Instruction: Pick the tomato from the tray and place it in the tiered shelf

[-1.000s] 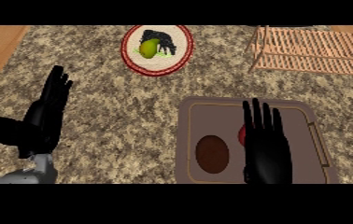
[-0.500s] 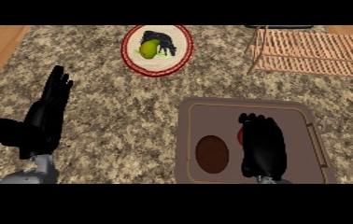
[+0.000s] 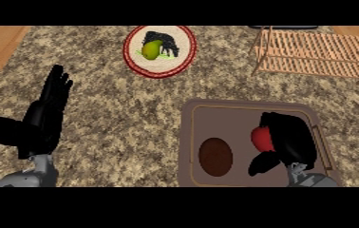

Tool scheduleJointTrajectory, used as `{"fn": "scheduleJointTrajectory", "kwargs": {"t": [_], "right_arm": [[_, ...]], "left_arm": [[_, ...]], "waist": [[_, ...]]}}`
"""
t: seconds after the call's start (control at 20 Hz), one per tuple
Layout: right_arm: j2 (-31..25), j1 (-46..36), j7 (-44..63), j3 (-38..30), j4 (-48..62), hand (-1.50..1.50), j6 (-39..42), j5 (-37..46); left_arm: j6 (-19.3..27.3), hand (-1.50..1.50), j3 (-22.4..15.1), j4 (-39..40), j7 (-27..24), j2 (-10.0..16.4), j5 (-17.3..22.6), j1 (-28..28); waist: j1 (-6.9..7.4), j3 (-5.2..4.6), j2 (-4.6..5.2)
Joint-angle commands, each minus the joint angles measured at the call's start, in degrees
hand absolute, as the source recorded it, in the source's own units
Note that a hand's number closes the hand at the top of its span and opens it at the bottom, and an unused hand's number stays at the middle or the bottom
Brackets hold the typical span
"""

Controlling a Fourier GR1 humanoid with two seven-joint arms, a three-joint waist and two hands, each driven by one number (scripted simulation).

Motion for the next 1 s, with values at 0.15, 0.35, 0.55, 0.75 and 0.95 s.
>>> {"fn": "scheduleJointTrajectory", "kwargs": {"t": [0.15,0.35,0.55,0.75,0.95], "right_arm": [[-3.2,-0.8,-8.0,-10.1,3.1,1.50,6.5,-12.6],[-0.9,0.1,-8.8,-13.6,-1.4,1.50,7.1,-18.4],[0.6,1.1,-3.3,-14.6,-14.4,1.50,9.6,-20.0],[6.3,-4.9,3.9,-22.2,-22.9,1.50,8.6,-28.1],[3.4,-11.8,11.1,-30.2,-26.2,1.50,9.3,-29.8]], "left_arm": [[-0.4,0.00,0.9,2.4,-1.2,-0.2,-0.4,-1.5],[-3.7,0.00,4.0,1.2,-2.0,1.7,3.1,0.6],[0.1,0.00,0.0,4.6,-3.3,-2.0,-2.2,-0.9],[0.2,0.00,1.6,0.5,2.0,-0.5,-0.4,-1.1],[-1.3,0.00,1.3,2.9,-4.5,-1.2,-0.7,1.8]], "waist": [[-0.20,0.67,0.64],[-0.13,0.66,0.57],[-0.68,0.64,0.49],[-1.00,0.63,0.04],[-0.33,0.60,0.42]]}}
